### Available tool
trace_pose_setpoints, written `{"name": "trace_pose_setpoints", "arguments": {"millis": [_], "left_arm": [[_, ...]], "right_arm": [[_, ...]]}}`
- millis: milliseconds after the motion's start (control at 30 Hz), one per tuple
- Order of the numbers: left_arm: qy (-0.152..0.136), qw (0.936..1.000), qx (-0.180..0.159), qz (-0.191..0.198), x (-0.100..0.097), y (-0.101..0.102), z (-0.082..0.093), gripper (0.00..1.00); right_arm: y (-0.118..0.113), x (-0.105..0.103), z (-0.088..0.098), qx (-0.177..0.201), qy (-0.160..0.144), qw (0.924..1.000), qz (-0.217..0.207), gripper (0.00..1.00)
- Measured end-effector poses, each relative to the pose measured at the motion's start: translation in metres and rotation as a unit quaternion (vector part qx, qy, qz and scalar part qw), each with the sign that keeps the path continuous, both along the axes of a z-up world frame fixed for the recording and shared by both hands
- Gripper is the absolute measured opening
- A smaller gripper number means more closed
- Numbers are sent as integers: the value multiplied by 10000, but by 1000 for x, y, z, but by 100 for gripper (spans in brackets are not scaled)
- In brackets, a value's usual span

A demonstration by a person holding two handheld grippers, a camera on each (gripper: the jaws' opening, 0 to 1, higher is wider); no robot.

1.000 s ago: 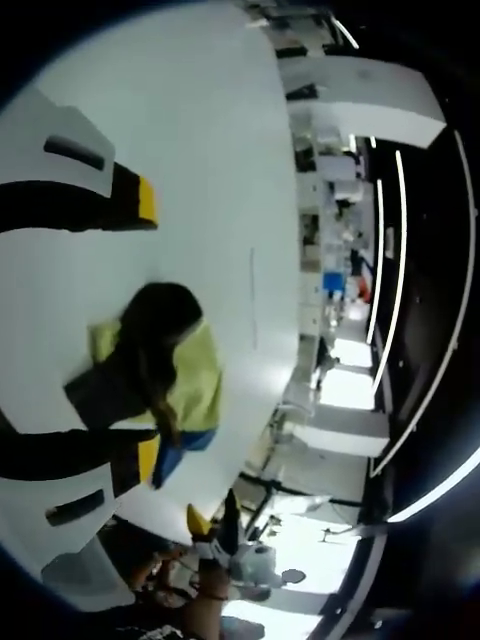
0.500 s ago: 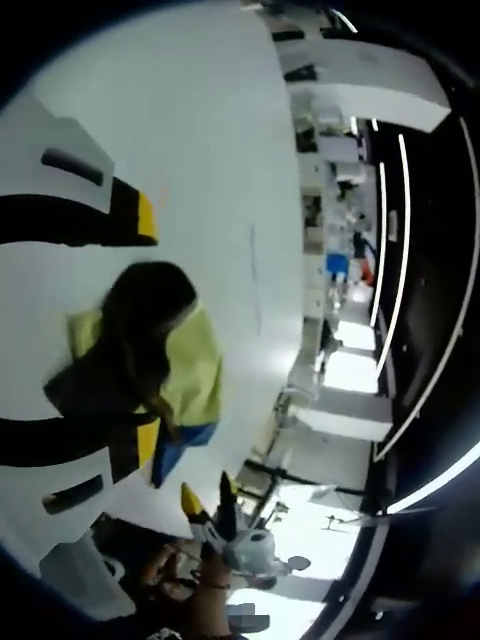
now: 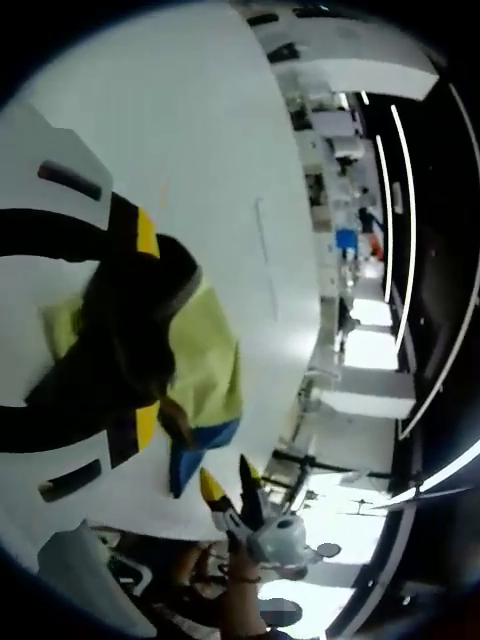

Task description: Fold the garment on the visible template until the final outline fits inside the template.

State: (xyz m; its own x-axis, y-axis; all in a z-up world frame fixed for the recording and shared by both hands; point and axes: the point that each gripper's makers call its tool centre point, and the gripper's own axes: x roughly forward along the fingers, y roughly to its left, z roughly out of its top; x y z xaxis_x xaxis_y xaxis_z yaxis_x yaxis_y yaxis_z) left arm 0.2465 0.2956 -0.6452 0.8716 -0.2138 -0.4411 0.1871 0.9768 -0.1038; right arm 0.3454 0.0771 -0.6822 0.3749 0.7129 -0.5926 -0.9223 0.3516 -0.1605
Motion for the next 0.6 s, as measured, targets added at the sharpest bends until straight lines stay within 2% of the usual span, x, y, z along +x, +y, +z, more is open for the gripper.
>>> {"name": "trace_pose_setpoints", "arguments": {"millis": [100,167,433,500,600], "left_arm": [[53,9999,78,-82,4,-4,-5,45],[56,9999,21,-130,9,-8,-9,43],[189,9994,115,-262,22,-16,-25,36],[263,9989,256,-294,24,-17,-31,33],[336,9980,350,-396,27,-21,-37,32]], "right_arm": [[1,3,-4,-65,-26,10000,54,49],[1,4,-10,-133,120,9998,88,49],[4,8,-17,-346,-120,9987,357,42],[2,9,-22,-531,-184,9974,446,42],[3,12,-23,-567,-299,9967,503,40]]}}
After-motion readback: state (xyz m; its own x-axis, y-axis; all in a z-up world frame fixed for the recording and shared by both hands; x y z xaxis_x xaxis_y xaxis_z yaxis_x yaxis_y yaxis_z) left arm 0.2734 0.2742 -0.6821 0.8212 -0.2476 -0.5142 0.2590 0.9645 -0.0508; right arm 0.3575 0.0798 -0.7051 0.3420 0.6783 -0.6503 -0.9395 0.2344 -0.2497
